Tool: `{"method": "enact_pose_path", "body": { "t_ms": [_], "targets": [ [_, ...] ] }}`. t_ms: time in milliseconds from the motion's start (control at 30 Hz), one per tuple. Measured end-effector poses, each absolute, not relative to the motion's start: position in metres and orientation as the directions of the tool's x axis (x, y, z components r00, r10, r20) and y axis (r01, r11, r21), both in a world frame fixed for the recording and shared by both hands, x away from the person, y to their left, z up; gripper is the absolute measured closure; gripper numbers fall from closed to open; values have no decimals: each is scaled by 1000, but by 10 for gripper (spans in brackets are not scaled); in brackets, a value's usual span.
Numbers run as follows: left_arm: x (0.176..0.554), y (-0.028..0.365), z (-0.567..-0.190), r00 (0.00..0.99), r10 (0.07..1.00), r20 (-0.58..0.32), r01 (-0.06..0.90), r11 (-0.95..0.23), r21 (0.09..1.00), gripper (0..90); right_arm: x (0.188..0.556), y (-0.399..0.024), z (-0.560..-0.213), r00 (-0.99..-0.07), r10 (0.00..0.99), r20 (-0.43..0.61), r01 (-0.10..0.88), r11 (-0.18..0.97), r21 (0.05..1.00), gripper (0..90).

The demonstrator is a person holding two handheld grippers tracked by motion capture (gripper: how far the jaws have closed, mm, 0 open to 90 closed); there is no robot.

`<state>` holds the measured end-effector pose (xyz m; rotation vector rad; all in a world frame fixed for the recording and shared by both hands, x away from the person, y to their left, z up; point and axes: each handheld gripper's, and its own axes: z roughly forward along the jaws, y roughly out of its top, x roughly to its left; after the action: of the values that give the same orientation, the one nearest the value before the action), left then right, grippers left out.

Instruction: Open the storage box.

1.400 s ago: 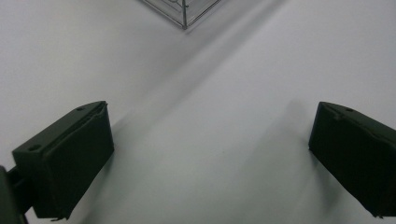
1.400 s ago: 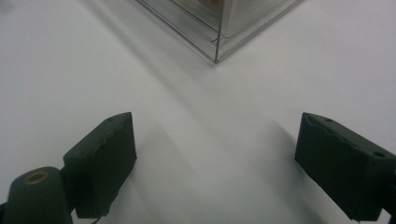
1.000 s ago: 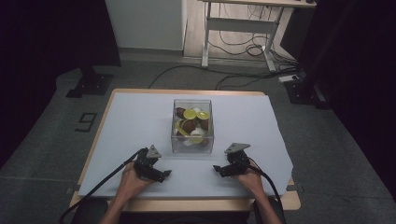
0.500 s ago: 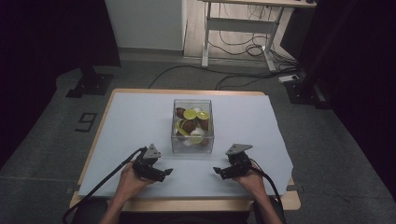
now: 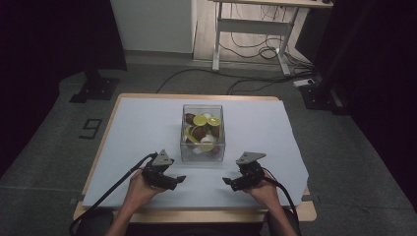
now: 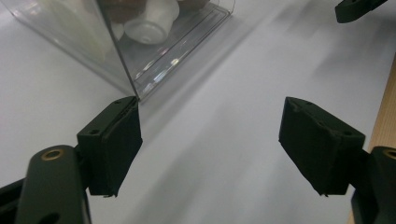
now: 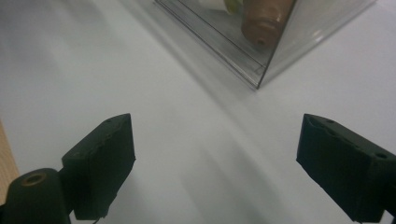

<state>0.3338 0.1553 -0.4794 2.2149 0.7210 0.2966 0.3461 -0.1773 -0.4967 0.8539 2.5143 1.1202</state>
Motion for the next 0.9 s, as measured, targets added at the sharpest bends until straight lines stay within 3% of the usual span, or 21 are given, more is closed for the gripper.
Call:
{"method": "enact_pose_path", "body": {
  "t_ms": [567, 900],
  "targets": [
    [342, 140, -466, 827, 563, 7, 359, -537, 763, 319, 347, -164, -483, -795, 606, -3, 385, 508, 771, 181],
    [349, 133, -463, 824, 567, 6, 355, -525, 773, 376, 350, -156, -478, -808, 588, 10, 377, 504, 777, 296]
  ]
}}
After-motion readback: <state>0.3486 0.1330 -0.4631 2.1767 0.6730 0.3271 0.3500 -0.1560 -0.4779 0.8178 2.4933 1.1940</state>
